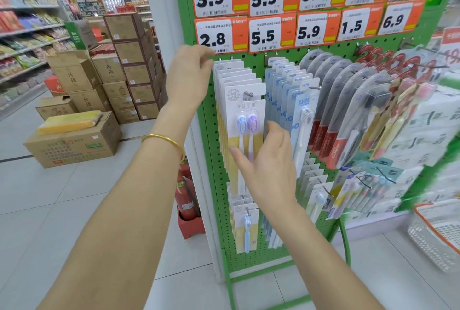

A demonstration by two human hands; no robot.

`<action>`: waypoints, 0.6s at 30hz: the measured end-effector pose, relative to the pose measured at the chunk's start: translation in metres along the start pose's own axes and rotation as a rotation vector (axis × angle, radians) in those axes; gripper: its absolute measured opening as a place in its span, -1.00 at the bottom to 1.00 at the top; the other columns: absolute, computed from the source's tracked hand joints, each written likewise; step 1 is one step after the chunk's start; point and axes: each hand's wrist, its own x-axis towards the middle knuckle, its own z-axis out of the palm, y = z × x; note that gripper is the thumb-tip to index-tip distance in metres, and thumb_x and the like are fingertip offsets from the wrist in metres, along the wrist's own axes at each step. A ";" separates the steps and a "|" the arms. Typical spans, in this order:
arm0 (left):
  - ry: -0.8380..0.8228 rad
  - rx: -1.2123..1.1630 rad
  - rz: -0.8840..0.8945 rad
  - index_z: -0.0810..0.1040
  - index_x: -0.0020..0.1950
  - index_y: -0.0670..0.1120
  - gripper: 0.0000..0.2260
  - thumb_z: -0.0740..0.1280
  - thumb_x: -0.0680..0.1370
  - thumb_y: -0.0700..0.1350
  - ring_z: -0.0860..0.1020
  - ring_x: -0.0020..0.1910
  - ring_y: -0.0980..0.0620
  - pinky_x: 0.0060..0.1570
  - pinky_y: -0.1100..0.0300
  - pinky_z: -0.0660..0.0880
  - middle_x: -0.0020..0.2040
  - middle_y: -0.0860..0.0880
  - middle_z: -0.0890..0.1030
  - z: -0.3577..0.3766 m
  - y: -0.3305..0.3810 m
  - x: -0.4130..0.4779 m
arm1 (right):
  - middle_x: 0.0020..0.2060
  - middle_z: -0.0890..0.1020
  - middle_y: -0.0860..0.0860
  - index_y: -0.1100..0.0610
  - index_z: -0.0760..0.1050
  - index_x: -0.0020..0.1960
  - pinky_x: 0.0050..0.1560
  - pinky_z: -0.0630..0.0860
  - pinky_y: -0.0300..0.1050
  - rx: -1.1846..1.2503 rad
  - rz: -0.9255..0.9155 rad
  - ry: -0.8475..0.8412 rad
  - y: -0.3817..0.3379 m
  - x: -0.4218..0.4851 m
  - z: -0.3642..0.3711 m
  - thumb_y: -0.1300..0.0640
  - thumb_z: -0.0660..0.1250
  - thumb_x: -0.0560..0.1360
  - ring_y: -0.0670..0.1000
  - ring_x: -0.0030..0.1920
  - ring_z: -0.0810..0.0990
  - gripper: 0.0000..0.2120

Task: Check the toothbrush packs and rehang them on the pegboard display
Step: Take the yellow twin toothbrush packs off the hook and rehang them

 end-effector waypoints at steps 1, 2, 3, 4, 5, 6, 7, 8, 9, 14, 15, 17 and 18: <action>-0.010 0.015 0.016 0.59 0.19 -0.05 -0.78 0.24 0.59 -0.16 0.53 0.07 -0.04 0.11 0.10 0.46 0.14 -0.07 0.57 0.001 0.001 0.003 | 0.32 0.33 0.11 0.24 0.12 0.46 0.12 0.30 -0.20 0.002 -0.004 -0.001 -0.001 0.000 -0.001 -0.15 0.33 0.48 0.06 0.29 0.32 -0.25; -0.016 0.022 0.025 0.60 0.15 -0.06 -0.80 0.25 0.58 -0.15 0.53 0.06 -0.02 0.10 0.10 0.46 0.12 -0.06 0.57 0.002 0.001 0.004 | 0.34 0.32 0.11 0.24 0.10 0.47 0.15 0.29 -0.20 -0.001 -0.009 -0.004 -0.001 0.000 -0.003 -0.15 0.32 0.48 0.06 0.32 0.31 -0.24; -0.018 0.022 0.029 0.61 0.12 -0.07 -0.83 0.26 0.58 -0.15 0.52 0.04 -0.01 0.09 0.11 0.46 0.11 -0.06 0.58 0.003 0.001 0.006 | 0.36 0.30 0.10 0.24 0.08 0.48 0.17 0.28 -0.20 -0.003 -0.014 -0.007 -0.001 0.000 -0.004 -0.16 0.31 0.49 0.05 0.33 0.29 -0.23; -0.017 0.019 0.029 0.61 0.09 -0.08 -0.84 0.27 0.58 -0.15 0.52 0.02 0.00 0.08 0.11 0.46 0.09 -0.05 0.58 0.005 0.001 0.007 | 0.37 0.29 0.10 0.24 0.07 0.49 0.19 0.27 -0.21 -0.002 -0.018 -0.009 -0.002 0.001 -0.005 -0.17 0.30 0.49 0.05 0.34 0.28 -0.22; -0.014 0.017 0.028 0.61 0.07 -0.08 -0.85 0.28 0.57 -0.15 0.52 0.00 0.01 0.06 0.12 0.47 0.08 -0.04 0.59 0.007 0.001 0.007 | 0.37 0.29 0.10 0.24 0.06 0.49 0.20 0.26 -0.22 0.001 -0.019 -0.011 -0.002 0.001 -0.005 -0.17 0.29 0.49 0.05 0.35 0.27 -0.22; -0.012 0.018 0.025 0.61 0.05 -0.08 -0.86 0.28 0.57 -0.15 0.52 -0.01 0.03 0.04 0.13 0.47 0.06 -0.04 0.59 0.008 0.000 0.008 | 0.38 0.28 0.10 0.23 0.06 0.49 0.20 0.25 -0.23 0.005 -0.019 -0.014 -0.002 0.001 -0.006 -0.17 0.29 0.50 0.05 0.36 0.27 -0.22; -0.009 0.022 0.026 0.61 0.05 -0.08 -0.87 0.29 0.57 -0.15 0.52 -0.01 0.03 0.03 0.13 0.47 0.05 -0.03 0.59 0.010 0.000 0.009 | 0.38 0.28 0.10 0.23 0.05 0.50 0.20 0.24 -0.24 0.009 -0.021 -0.017 -0.002 0.002 -0.006 -0.16 0.28 0.50 0.05 0.36 0.27 -0.23; -0.008 0.027 0.024 0.61 0.04 -0.07 -0.88 0.29 0.56 -0.15 0.53 -0.01 0.03 0.02 0.13 0.48 0.04 -0.02 0.60 0.011 -0.002 0.010 | 0.38 0.28 0.10 0.23 0.05 0.50 0.19 0.24 -0.24 0.012 -0.024 -0.022 -0.002 0.001 -0.006 -0.16 0.28 0.50 0.05 0.36 0.27 -0.23; -0.008 0.035 0.023 0.61 0.03 -0.07 -0.88 0.30 0.56 -0.14 0.53 -0.01 0.03 0.00 0.13 0.48 0.03 -0.01 0.60 0.013 -0.003 0.011 | 0.38 0.27 0.10 0.23 0.05 0.50 0.19 0.24 -0.24 0.013 -0.026 -0.029 -0.002 0.001 -0.006 -0.16 0.27 0.51 0.05 0.36 0.27 -0.23; -0.013 0.076 0.009 0.58 0.05 -0.07 -0.89 0.31 0.56 -0.12 0.51 -0.09 0.00 -0.08 0.08 0.49 -0.01 -0.05 0.55 0.018 -0.009 0.013 | 0.41 0.23 0.09 0.22 0.02 0.51 0.26 0.21 -0.24 0.024 -0.034 -0.055 0.000 0.000 -0.007 -0.15 0.24 0.53 0.03 0.40 0.23 -0.26; -0.019 0.078 0.005 0.58 0.03 -0.08 -0.89 0.31 0.56 -0.12 0.52 -0.08 -0.03 -0.09 0.05 0.51 0.00 -0.07 0.56 0.019 -0.010 0.013 | 0.42 0.22 0.09 0.22 0.02 0.51 0.26 0.20 -0.25 0.024 -0.034 -0.057 0.000 0.001 -0.007 -0.14 0.23 0.53 0.03 0.40 0.22 -0.26; -0.026 0.065 -0.014 0.58 0.01 -0.09 -0.90 0.29 0.56 -0.13 0.53 -0.07 -0.04 -0.06 0.01 0.52 0.01 -0.09 0.57 0.021 -0.011 0.013 | 0.43 0.21 0.08 0.21 0.01 0.51 0.27 0.19 -0.25 0.026 -0.033 -0.057 0.001 0.001 -0.007 -0.14 0.23 0.54 0.02 0.41 0.21 -0.27; -0.027 0.047 -0.025 0.57 0.00 -0.10 -0.90 0.28 0.56 -0.15 0.52 -0.07 -0.04 -0.05 0.02 0.52 0.01 -0.09 0.57 0.021 -0.011 0.013 | 0.43 0.21 0.08 0.21 0.01 0.51 0.27 0.19 -0.25 0.027 -0.032 -0.058 0.001 0.001 -0.007 -0.13 0.23 0.54 0.02 0.41 0.20 -0.27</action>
